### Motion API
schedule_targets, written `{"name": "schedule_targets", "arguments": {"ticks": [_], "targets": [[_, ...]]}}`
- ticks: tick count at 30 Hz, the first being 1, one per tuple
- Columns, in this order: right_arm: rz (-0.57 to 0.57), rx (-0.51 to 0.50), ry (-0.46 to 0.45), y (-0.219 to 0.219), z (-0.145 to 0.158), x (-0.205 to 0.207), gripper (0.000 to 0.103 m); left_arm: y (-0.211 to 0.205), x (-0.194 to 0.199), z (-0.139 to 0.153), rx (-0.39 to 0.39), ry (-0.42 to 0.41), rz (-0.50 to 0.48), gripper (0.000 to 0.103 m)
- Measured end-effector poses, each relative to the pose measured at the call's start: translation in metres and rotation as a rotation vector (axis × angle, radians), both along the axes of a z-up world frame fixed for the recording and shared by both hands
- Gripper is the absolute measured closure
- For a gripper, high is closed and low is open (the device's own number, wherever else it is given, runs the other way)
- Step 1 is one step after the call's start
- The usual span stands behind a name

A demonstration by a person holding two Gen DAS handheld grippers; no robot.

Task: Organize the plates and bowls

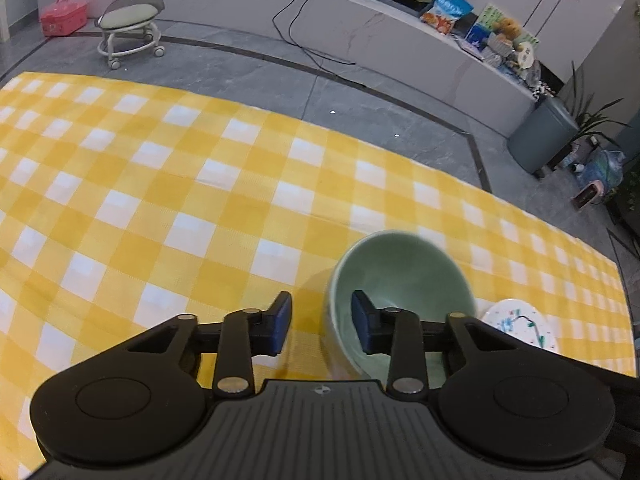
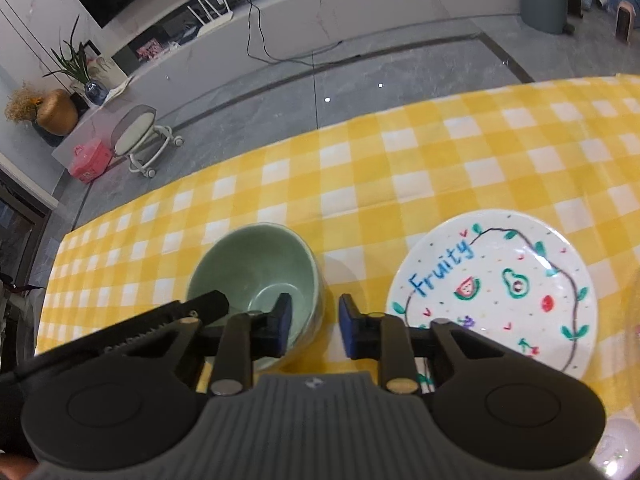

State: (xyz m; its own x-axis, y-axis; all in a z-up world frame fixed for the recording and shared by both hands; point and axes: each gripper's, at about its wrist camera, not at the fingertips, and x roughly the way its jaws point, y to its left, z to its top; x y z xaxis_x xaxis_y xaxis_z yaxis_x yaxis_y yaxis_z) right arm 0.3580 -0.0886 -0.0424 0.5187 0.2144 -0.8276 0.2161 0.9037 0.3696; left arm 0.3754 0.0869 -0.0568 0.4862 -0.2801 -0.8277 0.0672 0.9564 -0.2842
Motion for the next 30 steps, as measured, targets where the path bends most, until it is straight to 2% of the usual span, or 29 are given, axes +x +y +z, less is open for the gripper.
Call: {"name": "schedule_targets", "arguments": {"ticks": [2, 3, 7, 11, 14, 22, 26, 30], "targets": [[0.005, 0.01, 0.016, 0.002, -0.005, 0.003, 0.087, -0.003, 0.0, -0.002, 0.015, 0.005, -0.012, 0.075], [0.007, 0.009, 0.02, 0.003, -0.007, 0.005, 0.087, -0.005, -0.001, -0.003, 0.018, 0.006, -0.015, 0.076], [0.013, 0.007, 0.011, 0.006, -0.013, 0.005, 0.088, -0.009, 0.0, -0.002, -0.002, 0.015, -0.023, 0.091], [0.007, 0.001, 0.031, 0.005, -0.012, 0.005, 0.092, -0.013, -0.002, 0.002, 0.017, 0.009, -0.018, 0.095], [-0.001, -0.003, 0.058, 0.003, -0.01, -0.002, 0.094, -0.013, -0.01, 0.007, 0.014, 0.018, -0.026, 0.096], [0.005, 0.016, 0.058, -0.002, 0.011, -0.043, 0.095, -0.006, -0.049, 0.023, 0.016, 0.051, -0.026, 0.096], [0.02, 0.053, 0.07, -0.003, 0.026, -0.07, 0.095, 0.001, -0.075, 0.041, 0.008, 0.057, -0.007, 0.095], [0.031, 0.081, 0.044, -0.005, 0.048, -0.099, 0.095, 0.007, -0.102, 0.066, 0.0, 0.045, -0.004, 0.095]]}}
